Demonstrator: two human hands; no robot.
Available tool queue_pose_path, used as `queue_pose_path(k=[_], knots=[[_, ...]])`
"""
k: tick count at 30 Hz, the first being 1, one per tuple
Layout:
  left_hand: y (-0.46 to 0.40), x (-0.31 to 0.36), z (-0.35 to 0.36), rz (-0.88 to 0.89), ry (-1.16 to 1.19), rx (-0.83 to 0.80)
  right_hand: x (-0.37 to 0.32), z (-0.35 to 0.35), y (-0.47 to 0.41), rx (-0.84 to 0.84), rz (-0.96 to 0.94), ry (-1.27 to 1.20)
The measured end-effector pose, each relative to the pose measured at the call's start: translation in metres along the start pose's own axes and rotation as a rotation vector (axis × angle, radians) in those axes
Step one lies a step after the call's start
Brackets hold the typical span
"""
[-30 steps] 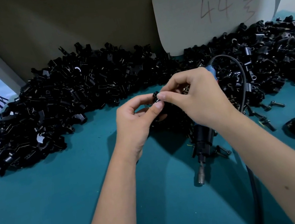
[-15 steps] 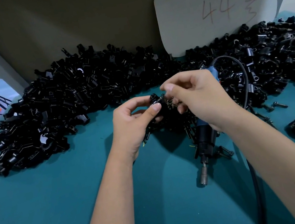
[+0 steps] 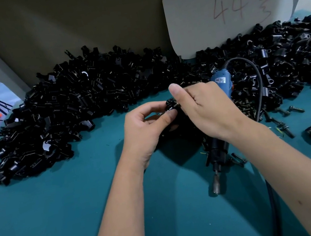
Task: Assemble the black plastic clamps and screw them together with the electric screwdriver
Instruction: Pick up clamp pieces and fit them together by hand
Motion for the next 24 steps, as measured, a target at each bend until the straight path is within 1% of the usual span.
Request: queue_pose_path(k=[2,4,6,9,11,13,15,17,19,20,21,22,24], knots=[[0.000,0.000,-0.004,-0.002,0.007,0.022,-0.005,0.004,0.000,-0.078,-0.048,-0.026],[0.001,0.001,-0.003,0.000,0.010,0.002,-0.008,0.008,-0.001,-0.115,-0.073,0.016],[0.002,0.001,0.001,-0.002,0.011,-0.024,-0.006,0.007,-0.002,-0.091,-0.040,0.060],[0.001,0.002,0.002,0.004,0.009,-0.008,-0.004,0.002,0.000,-0.036,-0.014,0.021],[0.000,0.003,-0.004,0.008,0.004,0.023,-0.007,0.007,0.000,-0.089,-0.054,0.007],[0.000,0.004,-0.007,0.014,-0.014,0.018,-0.010,0.010,-0.001,-0.112,-0.077,0.043],[0.002,0.006,-0.005,0.012,-0.025,0.000,-0.008,0.007,-0.001,-0.065,-0.029,0.069],[0.001,0.006,-0.005,0.010,-0.028,0.018,-0.002,0.002,0.000,0.015,0.036,0.045],[0.000,0.006,-0.014,0.009,-0.006,0.109,-0.001,-0.002,0.001,0.076,0.034,0.032],[0.000,0.005,-0.022,-0.004,0.031,0.182,-0.002,0.000,0.001,0.067,0.008,0.079],[0.000,0.001,-0.032,-0.028,0.093,0.260,-0.007,0.006,0.001,0.024,-0.038,0.164],[0.000,-0.003,-0.041,-0.059,0.172,0.332,-0.012,0.016,0.002,-0.053,-0.087,0.273],[0.002,-0.009,-0.055,-0.113,0.312,0.420,-0.016,0.043,0.008,-0.250,-0.167,0.454]])
Point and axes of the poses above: each hand's wrist, its own y-axis away from the middle knuckle, its own z-axis out of the palm, x = y × z, the point moved 10 cm from there along -y, towards the middle knuckle, and after that the axes turned 2 degrees about y, right-handed, at the moved point
